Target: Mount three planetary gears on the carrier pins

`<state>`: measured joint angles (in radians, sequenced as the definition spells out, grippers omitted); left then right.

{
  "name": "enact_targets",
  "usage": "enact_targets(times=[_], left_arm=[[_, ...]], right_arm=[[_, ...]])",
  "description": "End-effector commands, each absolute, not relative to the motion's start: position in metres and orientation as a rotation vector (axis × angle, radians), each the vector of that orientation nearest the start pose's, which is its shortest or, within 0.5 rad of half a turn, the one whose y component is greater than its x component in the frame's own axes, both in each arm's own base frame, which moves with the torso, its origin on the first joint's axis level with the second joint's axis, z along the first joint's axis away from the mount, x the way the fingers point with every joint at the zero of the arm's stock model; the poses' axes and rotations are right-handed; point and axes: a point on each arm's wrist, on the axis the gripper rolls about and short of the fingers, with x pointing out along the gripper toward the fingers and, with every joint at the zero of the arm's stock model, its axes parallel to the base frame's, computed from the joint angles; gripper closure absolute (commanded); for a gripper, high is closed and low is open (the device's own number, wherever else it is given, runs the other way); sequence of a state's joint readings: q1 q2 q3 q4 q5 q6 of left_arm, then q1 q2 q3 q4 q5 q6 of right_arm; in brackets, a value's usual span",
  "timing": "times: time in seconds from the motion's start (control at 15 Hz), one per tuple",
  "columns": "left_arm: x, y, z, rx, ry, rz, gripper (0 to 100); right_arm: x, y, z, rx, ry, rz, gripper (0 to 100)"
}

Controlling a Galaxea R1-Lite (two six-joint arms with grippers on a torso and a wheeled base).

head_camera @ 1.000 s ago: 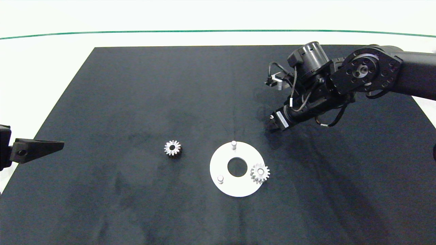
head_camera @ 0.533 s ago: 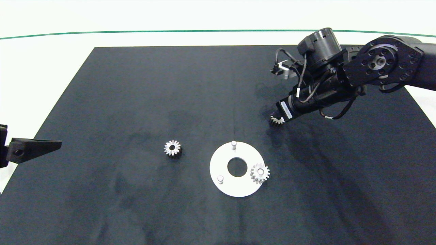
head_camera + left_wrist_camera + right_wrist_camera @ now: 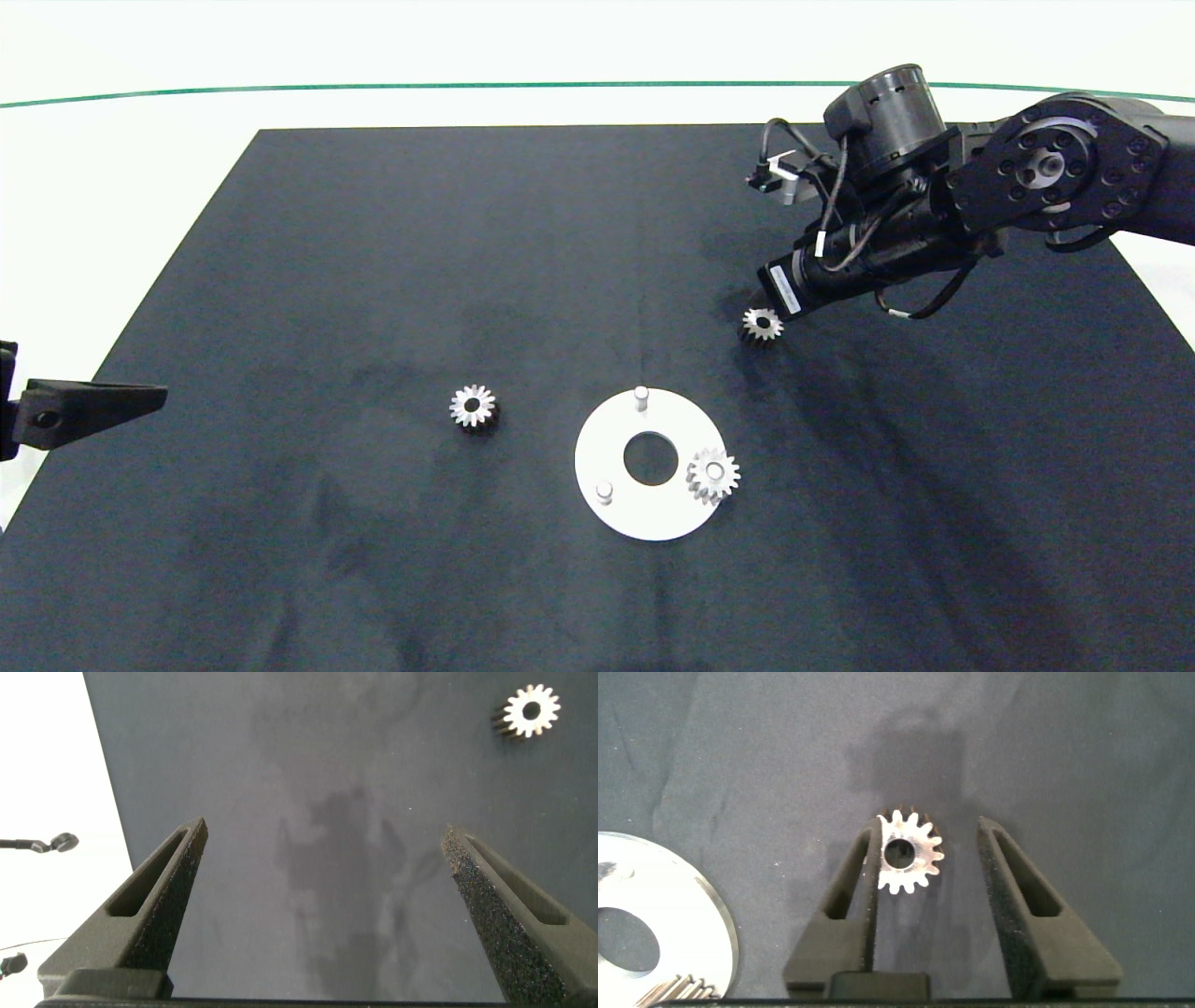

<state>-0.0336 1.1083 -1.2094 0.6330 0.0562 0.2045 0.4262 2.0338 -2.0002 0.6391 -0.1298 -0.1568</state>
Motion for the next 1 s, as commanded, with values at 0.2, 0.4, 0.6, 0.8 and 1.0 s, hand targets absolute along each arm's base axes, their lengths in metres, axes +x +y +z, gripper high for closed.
enact_targets(times=[0.2, 0.4, 0.6, 0.8, 1.0], left_arm=[[0.121, -0.003, 0.309, 0.226, 0.537, -0.036, 0], [0.121, -0.003, 0.308, 0.226, 0.538, -0.036, 0], [0.121, -0.003, 0.308, 0.226, 0.538, -0.036, 0], [0.121, -0.003, 0.308, 0.227, 0.540, -0.036, 0], [0.120, -0.003, 0.308, 0.228, 0.541, -0.038, 0]], right_arm=[[0.356, 0.161, 0.277, -0.335, 0.613, 0.342, 0], [0.354, 0.161, 0.279, -0.332, 0.605, 0.344, 0], [0.354, 0.160, 0.277, -0.333, 0.613, 0.344, 0], [0.355, 0.161, 0.269, -0.340, 0.637, 0.347, 0], [0.358, 0.162, 0.265, -0.339, 0.630, 0.345, 0]])
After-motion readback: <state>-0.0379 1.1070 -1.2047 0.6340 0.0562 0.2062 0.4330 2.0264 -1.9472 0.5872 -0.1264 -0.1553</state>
